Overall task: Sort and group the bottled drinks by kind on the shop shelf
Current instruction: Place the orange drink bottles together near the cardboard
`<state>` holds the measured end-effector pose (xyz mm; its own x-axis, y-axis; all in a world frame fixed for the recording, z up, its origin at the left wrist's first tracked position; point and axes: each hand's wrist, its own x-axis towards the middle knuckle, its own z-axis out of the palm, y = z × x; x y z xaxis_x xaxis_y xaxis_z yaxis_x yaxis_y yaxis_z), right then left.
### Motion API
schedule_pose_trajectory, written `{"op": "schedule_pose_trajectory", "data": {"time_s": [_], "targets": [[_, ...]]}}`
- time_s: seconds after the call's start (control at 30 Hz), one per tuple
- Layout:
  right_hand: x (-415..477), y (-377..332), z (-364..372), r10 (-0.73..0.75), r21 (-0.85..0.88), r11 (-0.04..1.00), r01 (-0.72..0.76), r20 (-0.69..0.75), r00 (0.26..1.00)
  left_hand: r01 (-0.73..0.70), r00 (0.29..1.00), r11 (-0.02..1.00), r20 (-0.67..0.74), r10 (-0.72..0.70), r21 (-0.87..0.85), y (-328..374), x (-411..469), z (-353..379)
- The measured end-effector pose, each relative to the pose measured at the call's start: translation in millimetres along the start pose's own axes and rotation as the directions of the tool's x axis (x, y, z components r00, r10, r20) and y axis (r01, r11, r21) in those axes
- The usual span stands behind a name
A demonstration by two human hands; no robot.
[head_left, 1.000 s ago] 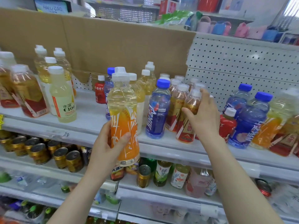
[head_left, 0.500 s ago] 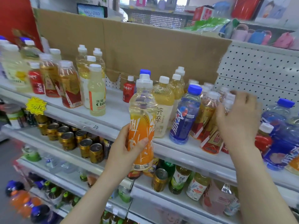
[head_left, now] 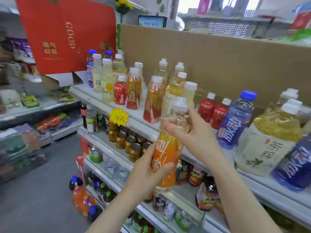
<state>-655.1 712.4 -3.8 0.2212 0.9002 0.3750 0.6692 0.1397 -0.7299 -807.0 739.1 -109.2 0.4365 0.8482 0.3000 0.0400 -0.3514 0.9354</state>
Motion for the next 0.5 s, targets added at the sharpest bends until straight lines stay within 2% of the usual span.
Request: {"op": "schedule_pose_trajectory", "data": {"time_s": [0.1, 0.2, 0.27, 0.37, 0.5], "targets": [[18.6, -16.2, 25.2, 0.017, 0.023, 1.0, -0.016, -0.044, 0.999, -0.037, 0.999, 0.987, 0.021, 0.034, 0.159, -4.9, 26.4, -63.2], [48.0, -40.4, 36.4, 0.03, -0.031, 0.999, -0.033, -0.093, 0.995, -0.076, 0.996, 0.943, -0.016, 0.086, 0.325, -3.5, 69.1, -131.7], [68.3, -56.2, 29.2, 0.021, -0.047, 0.999, -0.028, -0.153, 0.988, -0.144, 0.985, 0.888, -0.026, 0.172, 0.437, 4.5, 105.7, -163.2], [105.3, -76.2, 9.3, -0.007, -0.035, 0.999, -0.004, -0.288, 0.958, -0.229, 0.955, 0.747, -0.002, 0.295, 0.624, 19.6, 168.9, -190.4], [173.4, -97.7, -13.4, -0.022, 0.089, 0.993, 0.071, -0.465, 0.885, -0.296, 0.919, 0.645, 0.025, 0.394, 0.704, 35.3, 246.5, -198.7]]}}
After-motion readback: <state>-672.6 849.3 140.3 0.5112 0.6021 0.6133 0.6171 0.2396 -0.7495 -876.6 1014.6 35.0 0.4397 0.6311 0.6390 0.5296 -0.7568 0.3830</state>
